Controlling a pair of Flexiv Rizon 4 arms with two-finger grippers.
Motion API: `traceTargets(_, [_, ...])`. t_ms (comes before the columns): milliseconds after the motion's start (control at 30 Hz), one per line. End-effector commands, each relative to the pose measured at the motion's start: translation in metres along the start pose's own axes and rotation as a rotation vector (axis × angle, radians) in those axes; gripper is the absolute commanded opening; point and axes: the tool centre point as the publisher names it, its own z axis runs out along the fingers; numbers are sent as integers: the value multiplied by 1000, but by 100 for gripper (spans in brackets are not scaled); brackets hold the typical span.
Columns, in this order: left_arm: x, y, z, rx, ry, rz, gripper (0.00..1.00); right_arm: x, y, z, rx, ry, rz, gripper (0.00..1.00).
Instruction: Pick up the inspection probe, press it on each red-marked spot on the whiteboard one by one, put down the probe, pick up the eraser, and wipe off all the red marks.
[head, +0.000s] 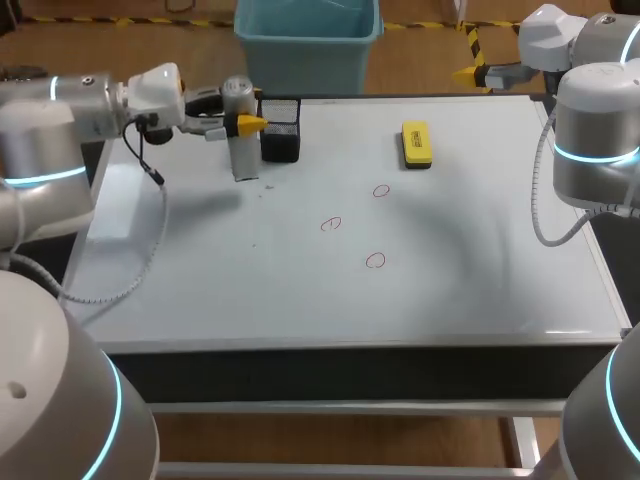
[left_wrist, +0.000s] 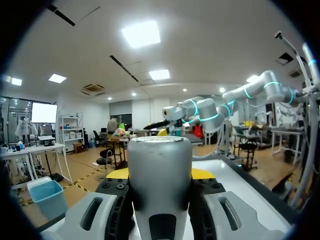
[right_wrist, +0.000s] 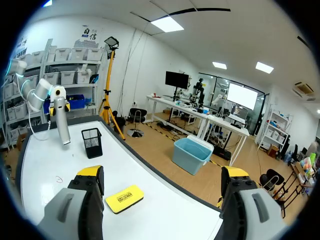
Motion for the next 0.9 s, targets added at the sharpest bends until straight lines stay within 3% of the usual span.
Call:
traceTargets(33, [1,5,-6,12,-4,-1,0,0,0,0,1,1,0,100])
traceTargets(833, [-5,9,-15,14,6,-18,0,0,0,0,1,1,0,100])
traceTargets(900, [-5,9,-15,14,6,-18,0,-3,2,11,29,84,-51,100])
